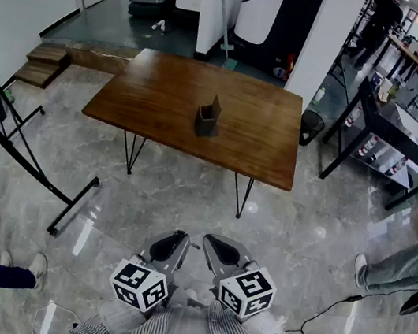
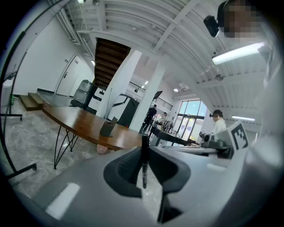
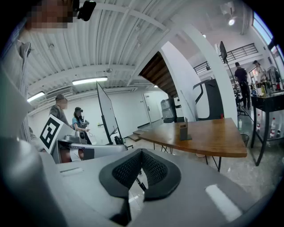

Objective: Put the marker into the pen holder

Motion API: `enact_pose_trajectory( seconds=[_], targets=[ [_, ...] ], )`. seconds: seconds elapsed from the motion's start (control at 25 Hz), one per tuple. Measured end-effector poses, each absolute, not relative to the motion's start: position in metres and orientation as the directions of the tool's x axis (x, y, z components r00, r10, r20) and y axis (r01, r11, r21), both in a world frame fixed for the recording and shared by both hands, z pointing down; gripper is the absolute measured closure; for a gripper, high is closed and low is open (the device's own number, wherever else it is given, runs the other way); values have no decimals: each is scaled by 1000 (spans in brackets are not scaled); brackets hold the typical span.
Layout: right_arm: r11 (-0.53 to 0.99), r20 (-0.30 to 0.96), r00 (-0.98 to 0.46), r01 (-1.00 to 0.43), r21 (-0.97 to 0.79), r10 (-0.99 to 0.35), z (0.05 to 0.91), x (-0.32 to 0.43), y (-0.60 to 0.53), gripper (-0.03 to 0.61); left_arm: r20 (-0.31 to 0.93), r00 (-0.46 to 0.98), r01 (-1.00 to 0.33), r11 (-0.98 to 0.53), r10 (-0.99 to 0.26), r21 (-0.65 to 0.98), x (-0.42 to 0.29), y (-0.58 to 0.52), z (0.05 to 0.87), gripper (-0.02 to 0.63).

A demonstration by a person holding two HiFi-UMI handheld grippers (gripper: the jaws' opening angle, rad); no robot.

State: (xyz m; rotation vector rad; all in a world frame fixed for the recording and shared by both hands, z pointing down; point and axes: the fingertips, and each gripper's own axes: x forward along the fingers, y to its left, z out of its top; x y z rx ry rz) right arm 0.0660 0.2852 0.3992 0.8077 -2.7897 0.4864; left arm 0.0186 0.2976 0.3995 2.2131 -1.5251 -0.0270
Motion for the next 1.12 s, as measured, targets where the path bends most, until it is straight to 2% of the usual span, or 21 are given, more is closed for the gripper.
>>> enact_pose_trajectory(
  seconds=[0.44, 1.12],
  targets=[
    [789, 289, -828, -552, -270, -480, 416, 53, 207, 583, 233, 386, -882, -284, -892, 376, 0, 218, 411, 568],
    [729, 278, -788, -615, -302, -550, 412, -33, -20, 582, 240, 458, -859, -358, -856, 365, -89, -11, 403, 568]
  ],
)
